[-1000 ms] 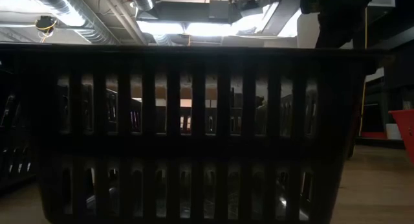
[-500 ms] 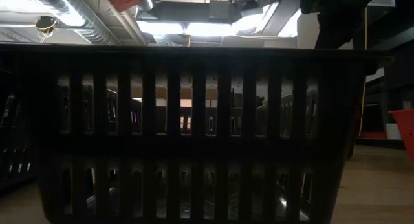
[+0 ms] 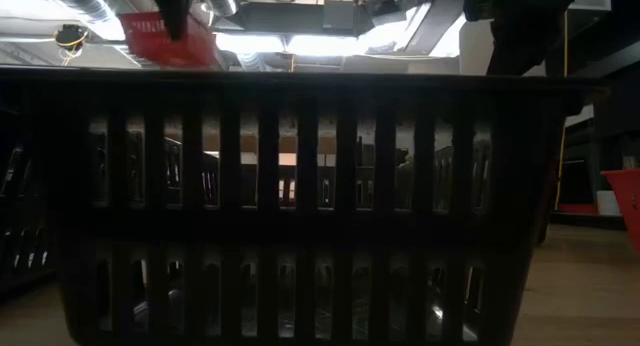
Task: Stack baskets on shelf by color
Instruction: Stack the left red bin on top of the red bin on the shelf
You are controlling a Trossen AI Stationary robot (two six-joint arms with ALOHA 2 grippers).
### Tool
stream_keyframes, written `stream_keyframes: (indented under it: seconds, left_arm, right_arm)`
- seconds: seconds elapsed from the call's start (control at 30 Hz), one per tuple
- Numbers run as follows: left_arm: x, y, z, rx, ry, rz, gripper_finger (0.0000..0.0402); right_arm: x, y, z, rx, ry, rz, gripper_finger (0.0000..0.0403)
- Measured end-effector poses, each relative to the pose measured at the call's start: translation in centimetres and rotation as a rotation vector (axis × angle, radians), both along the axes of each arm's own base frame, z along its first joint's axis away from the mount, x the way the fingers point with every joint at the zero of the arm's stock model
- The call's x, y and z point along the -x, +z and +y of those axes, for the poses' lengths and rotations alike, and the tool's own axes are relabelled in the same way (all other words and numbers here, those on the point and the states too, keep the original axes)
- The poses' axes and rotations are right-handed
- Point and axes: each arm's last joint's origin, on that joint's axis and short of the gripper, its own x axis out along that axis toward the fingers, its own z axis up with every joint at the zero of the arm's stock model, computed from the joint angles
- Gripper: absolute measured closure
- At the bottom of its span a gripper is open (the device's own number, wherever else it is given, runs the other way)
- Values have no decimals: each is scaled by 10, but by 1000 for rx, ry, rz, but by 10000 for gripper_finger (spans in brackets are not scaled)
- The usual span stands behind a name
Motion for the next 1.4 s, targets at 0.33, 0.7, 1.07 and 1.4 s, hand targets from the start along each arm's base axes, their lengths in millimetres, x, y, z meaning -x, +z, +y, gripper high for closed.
stream_keyframes:
  seconds: [0.33,0.7,1.07,1.4]
  left_arm:
    - [55,8,22,61,44,-164,401]
    - [43,-15,33,54,-40,-143,401]
    - [24,-27,48,46,-78,-95,401]
    - [32,-30,78,33,-36,-78,401]
  right_arm:
    - [0,0,0,0,-2,-1,288]
    - [-1,1,0,-3,-2,-13,288]
    - [-2,1,0,-3,-2,-19,288]
    - [-2,1,0,-3,-2,-20,288]
